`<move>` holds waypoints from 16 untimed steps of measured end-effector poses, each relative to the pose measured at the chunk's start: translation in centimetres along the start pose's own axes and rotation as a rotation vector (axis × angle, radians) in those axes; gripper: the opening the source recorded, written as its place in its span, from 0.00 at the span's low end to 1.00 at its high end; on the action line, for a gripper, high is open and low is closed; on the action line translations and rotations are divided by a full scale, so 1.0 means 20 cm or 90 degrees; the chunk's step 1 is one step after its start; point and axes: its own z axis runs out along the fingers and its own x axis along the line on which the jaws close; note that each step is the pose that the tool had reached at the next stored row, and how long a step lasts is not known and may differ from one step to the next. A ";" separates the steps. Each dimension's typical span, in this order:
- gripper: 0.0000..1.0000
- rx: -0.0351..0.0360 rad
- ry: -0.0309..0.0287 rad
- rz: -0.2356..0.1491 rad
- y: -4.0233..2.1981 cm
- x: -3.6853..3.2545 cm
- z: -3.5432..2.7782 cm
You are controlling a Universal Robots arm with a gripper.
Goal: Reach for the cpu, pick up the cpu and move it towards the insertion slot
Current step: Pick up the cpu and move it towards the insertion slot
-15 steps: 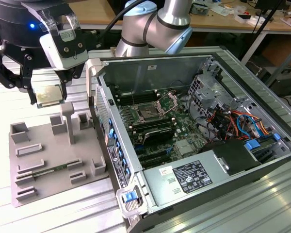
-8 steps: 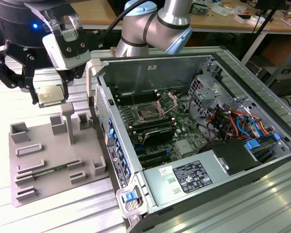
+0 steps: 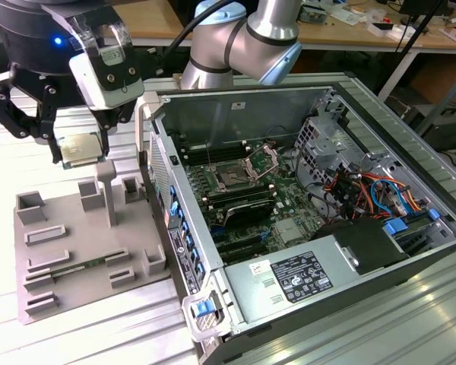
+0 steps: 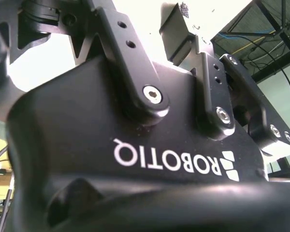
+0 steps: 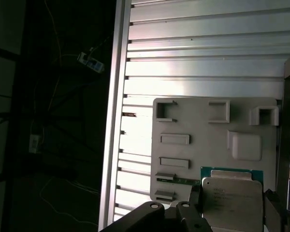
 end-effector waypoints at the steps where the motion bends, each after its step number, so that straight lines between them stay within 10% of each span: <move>1: 0.55 0.0000 0.0000 0.000 0.000 -0.001 0.000; 16: 0.55 0.0000 0.0000 0.000 -0.006 -0.054 0.006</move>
